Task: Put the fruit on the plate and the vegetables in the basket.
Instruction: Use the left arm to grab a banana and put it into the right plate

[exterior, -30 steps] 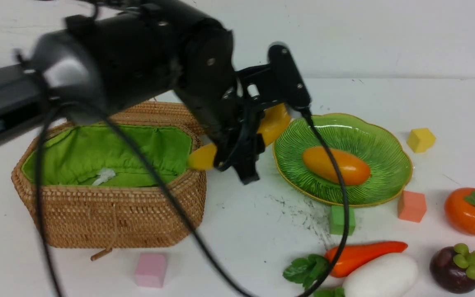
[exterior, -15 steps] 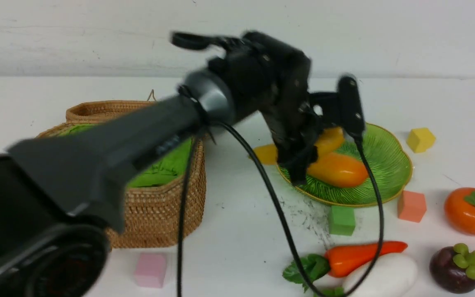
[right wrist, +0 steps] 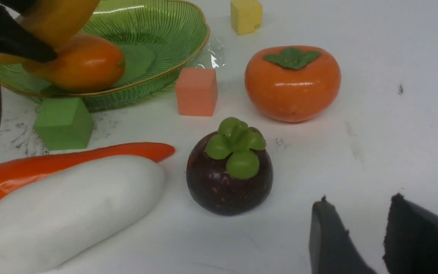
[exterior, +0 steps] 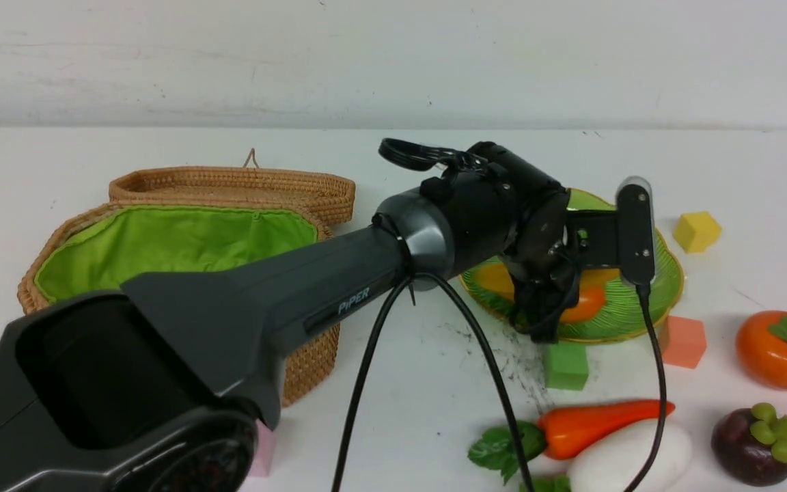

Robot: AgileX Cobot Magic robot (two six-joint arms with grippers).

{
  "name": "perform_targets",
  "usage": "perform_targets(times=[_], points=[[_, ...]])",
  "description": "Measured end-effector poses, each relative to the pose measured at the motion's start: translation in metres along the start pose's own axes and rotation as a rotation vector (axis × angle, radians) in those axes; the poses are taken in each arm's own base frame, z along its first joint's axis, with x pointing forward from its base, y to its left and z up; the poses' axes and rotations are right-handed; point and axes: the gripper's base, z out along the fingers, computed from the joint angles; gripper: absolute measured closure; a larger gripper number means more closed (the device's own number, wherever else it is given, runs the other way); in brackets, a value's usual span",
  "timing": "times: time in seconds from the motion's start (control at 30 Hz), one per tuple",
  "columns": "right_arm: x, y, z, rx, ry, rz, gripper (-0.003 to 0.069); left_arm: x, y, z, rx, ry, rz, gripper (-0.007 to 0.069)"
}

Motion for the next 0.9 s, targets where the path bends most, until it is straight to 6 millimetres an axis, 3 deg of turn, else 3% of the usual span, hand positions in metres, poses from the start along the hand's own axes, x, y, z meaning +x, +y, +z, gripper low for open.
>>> perform_targets(times=[0.03, 0.1, 0.13, 0.17, 0.23, 0.33, 0.57, 0.73, 0.9], points=[[0.0, 0.0, 0.0, 0.0, 0.0, 0.0, 0.0417, 0.0, 0.0, 0.0, -0.004, 0.001, 0.004, 0.0274], [0.0, 0.0, 0.0, 0.0, 0.0, 0.0, 0.0417, 0.0, 0.001, 0.0, -0.009, 0.001, 0.007, 0.016], [0.0, 0.0, 0.0, 0.0, 0.0, 0.0, 0.0417, 0.0, 0.001, 0.0, -0.009, 0.001, 0.007, 0.016], [0.0, 0.0, 0.0, 0.0, 0.0, 0.0, 0.0417, 0.0, 0.002, 0.0, -0.017, -0.002, 0.007, 0.0066], [0.0, 0.0, 0.0, 0.0, 0.0, 0.0, 0.0417, -0.001, 0.002, 0.0, -0.024, -0.006, -0.001, -0.0001], [0.0, 0.0, 0.0, 0.0, 0.0, 0.0, 0.0417, 0.0, 0.003, 0.0, -0.031, 0.0, -0.014, -0.0043], [0.0, 0.0, 0.0, 0.0, 0.0, 0.0, 0.0417, 0.0, 0.006, -0.005, -0.043, 0.008, -0.078, -0.0032], [0.0, 0.0, 0.0, 0.0, 0.0, 0.0, 0.0417, -0.006, 0.023, -0.055, -0.039, 0.03, -0.251, 0.0036], [0.0, 0.0, 0.0, 0.0, 0.0, 0.0, 0.0417, -0.007, 0.042, -0.135, -0.05, 0.08, -0.511, 0.0189]])
